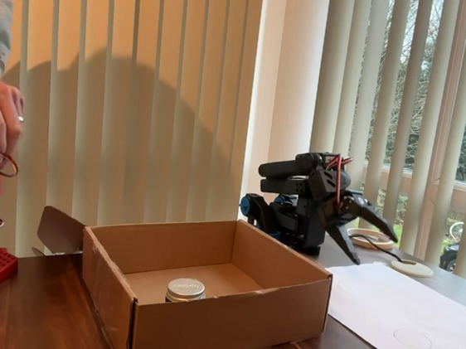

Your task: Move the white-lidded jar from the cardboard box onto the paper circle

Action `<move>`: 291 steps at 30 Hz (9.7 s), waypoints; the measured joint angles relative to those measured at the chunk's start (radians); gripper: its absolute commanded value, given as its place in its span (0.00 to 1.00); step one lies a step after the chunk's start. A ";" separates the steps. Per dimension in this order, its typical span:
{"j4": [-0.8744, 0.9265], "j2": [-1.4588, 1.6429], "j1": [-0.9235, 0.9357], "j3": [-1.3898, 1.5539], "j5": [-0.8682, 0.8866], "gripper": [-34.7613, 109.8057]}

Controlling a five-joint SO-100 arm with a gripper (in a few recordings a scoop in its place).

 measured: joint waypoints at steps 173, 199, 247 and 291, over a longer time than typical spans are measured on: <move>-0.914 -1.261 0.305 -0.907 -1.178 0.28; -1.195 -1.534 0.143 -0.523 -1.321 0.27; -1.220 -1.786 0.137 -0.699 -1.322 0.40; -1.267 -0.854 -0.049 0.017 -0.341 0.45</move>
